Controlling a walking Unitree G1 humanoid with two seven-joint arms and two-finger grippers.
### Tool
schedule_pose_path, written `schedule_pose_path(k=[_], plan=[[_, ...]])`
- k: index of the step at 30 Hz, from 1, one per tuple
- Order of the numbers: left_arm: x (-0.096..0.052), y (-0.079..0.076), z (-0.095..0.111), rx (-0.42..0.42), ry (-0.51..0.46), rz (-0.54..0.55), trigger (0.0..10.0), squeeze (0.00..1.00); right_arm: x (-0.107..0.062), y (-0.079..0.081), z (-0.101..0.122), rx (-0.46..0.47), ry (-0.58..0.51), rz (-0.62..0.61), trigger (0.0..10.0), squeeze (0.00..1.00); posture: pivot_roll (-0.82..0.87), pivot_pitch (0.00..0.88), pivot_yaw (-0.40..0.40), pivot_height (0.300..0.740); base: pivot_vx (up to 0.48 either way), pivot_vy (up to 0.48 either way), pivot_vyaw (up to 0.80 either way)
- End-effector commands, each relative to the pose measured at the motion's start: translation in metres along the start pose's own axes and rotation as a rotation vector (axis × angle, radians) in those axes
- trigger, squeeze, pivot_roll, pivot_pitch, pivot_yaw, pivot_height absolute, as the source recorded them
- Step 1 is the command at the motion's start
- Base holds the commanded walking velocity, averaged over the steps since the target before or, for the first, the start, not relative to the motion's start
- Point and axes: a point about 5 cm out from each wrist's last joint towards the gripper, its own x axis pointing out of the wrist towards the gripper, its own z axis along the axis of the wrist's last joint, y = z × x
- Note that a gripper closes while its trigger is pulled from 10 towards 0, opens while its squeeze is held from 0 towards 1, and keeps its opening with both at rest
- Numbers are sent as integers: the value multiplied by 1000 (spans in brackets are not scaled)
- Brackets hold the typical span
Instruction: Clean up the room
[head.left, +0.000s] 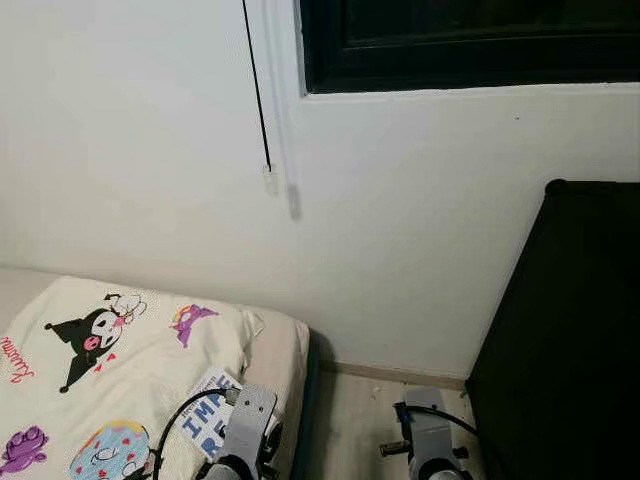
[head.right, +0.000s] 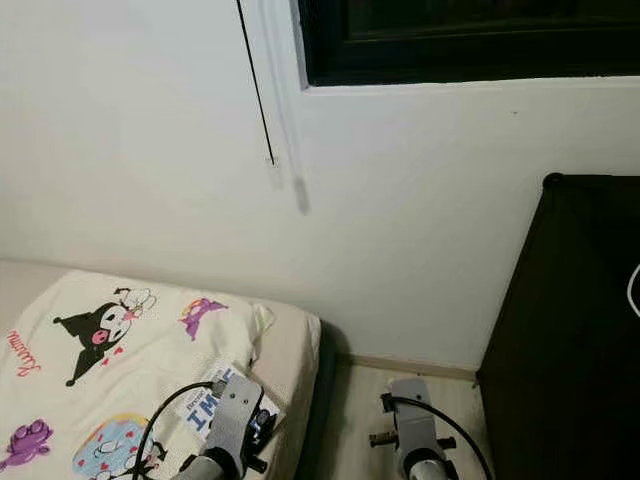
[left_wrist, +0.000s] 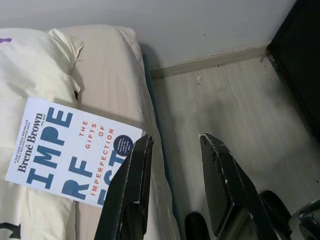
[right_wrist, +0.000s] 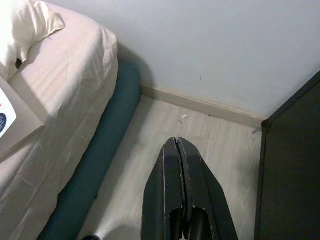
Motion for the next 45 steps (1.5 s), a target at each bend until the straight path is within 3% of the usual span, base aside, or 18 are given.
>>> schedule_pose_path(k=[1,17,23,42,45], plan=[[-1,1,-2,12,14,1,10000,0,-3,2,-7,20,30,-2,10000,0,-60,121,51,740,0,-394,0],[-1,4,-4,-7,33,23,10000,0,-3,1,-8,17,36,-1,10000,0,-60,127,48,740,0,-396,0],[-1,8,-7,-57,56,43,10000,0,-3,1,-8,16,37,2,10000,0,-59,131,45,740,0,240,0],[-3,9,-8,-42,55,46,10000,0,-4,3,-9,21,36,3,10000,0,-56,136,48,740,0,0,0],[-3,9,-7,-37,47,44,10000,0,-3,4,-9,-11,44,16,10000,0,-55,138,49,740,0,0,0]])
